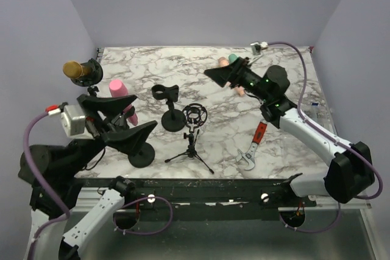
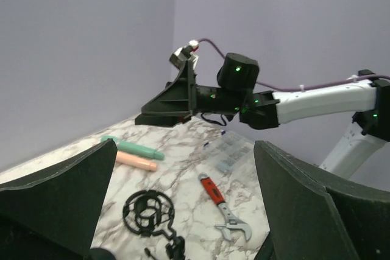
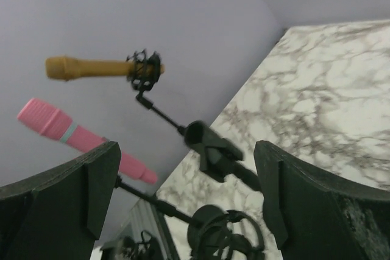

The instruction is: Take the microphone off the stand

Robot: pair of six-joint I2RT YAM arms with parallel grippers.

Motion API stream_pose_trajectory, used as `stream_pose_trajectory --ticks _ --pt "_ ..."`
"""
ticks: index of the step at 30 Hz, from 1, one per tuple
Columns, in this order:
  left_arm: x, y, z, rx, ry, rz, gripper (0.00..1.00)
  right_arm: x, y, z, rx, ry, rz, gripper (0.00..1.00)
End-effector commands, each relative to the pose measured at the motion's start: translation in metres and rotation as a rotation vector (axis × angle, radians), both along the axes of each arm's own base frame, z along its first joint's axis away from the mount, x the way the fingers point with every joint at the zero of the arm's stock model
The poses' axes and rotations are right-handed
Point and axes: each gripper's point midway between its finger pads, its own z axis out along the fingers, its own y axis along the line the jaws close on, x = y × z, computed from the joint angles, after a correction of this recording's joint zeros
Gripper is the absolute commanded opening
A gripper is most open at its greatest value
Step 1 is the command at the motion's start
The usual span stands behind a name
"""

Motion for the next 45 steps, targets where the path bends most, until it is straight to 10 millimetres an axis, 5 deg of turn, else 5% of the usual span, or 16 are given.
stream_pose_trajectory --ticks 1,11,18,30,33,39,45 --pt "0.011 0.055 -0.051 0.086 0.159 0.32 0.99 -0.039 0.065 0.023 -0.144 -0.124 0.093 1.0" --pt "-0.003 0.13 -0.117 0.04 0.285 0.66 0.99 -0.115 0.183 0.063 -0.178 -0.321 0.187 1.0" --pt "0.022 0.14 -0.17 0.066 0.442 0.787 0.99 -0.136 0.243 0.058 -0.295 -0.393 0.164 1.0" --pt "0.038 0.143 -0.185 0.068 0.442 0.847 0.98 -0.098 0.276 0.031 -0.488 -0.391 -0.09 0.9" --pt "0.042 0.144 -0.187 0.073 0.447 0.861 0.98 -0.099 0.281 0.031 -0.491 -0.416 -0.076 0.79" --pt "0.046 0.145 -0.181 0.071 0.429 0.874 0.99 -0.106 0.286 0.029 -0.5 -0.452 -0.023 0.02" --pt "0.048 0.132 -0.172 0.061 0.414 0.81 0.98 -0.109 0.283 0.028 -0.515 -0.478 -0.01 0.01"
